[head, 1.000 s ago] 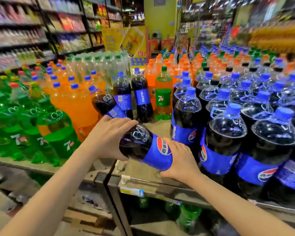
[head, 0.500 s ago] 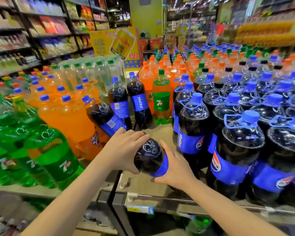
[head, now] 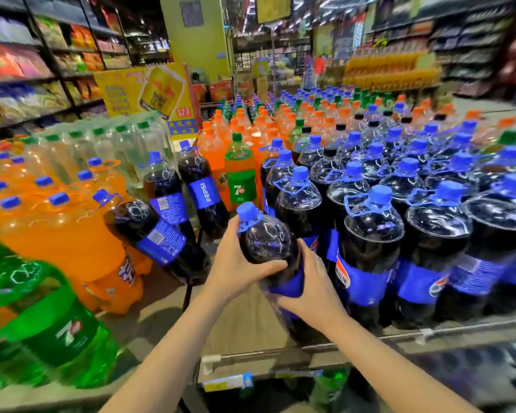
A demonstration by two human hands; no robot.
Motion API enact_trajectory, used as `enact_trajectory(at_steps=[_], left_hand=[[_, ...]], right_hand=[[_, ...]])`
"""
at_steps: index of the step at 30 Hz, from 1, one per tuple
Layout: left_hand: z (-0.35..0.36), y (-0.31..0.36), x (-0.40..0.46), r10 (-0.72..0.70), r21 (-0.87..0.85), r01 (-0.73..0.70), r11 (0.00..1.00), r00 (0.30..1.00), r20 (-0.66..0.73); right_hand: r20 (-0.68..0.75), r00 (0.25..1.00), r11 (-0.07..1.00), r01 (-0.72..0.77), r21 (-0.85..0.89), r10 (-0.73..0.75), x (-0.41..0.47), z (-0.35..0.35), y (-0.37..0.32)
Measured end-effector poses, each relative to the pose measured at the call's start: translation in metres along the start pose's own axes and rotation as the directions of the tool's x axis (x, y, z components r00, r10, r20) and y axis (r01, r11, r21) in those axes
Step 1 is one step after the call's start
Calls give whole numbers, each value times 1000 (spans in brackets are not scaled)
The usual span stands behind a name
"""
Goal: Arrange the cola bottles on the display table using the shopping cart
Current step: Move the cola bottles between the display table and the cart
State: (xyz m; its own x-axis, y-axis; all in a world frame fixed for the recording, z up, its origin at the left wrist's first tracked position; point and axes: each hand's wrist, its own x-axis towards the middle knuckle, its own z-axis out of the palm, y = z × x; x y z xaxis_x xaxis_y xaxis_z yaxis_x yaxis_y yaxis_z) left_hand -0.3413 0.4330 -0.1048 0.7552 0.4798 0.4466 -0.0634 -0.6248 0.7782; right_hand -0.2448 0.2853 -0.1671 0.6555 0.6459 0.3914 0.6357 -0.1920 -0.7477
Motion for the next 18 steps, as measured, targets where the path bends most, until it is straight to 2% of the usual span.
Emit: enact_trajectory(at_steps=[4,6,8,10,13,16,18], left_hand=[[32,12,9,99,47,-104,993,990,97],[52,24,7,139,78,-150,986,981,138],[66,31,5,169,92,-180,979,978,119],[72,32,5,169,80,-175,981,983,71],[78,24,-2,182,22,-182,983,983,20],[93,0,-22,245,40,-244,969,969,-30],[105,-18,-37,222,42,-221,974,975,-27]], right_hand=[[-146,953,933,218,-285,-267,-18,-64,3],[-204,915,885,248,-394,-348,-25,-96,2],[-252,886,838,228,-496,-390,-29,-120,6],[-270,890,815,170,-553,-369,-30,-134,13],[-252,935,831,73,-552,-249,-26,-136,25],[-231,954,843,41,-536,-193,-22,-126,34],[-240,951,845,38,-534,-195,-20,-120,37]])
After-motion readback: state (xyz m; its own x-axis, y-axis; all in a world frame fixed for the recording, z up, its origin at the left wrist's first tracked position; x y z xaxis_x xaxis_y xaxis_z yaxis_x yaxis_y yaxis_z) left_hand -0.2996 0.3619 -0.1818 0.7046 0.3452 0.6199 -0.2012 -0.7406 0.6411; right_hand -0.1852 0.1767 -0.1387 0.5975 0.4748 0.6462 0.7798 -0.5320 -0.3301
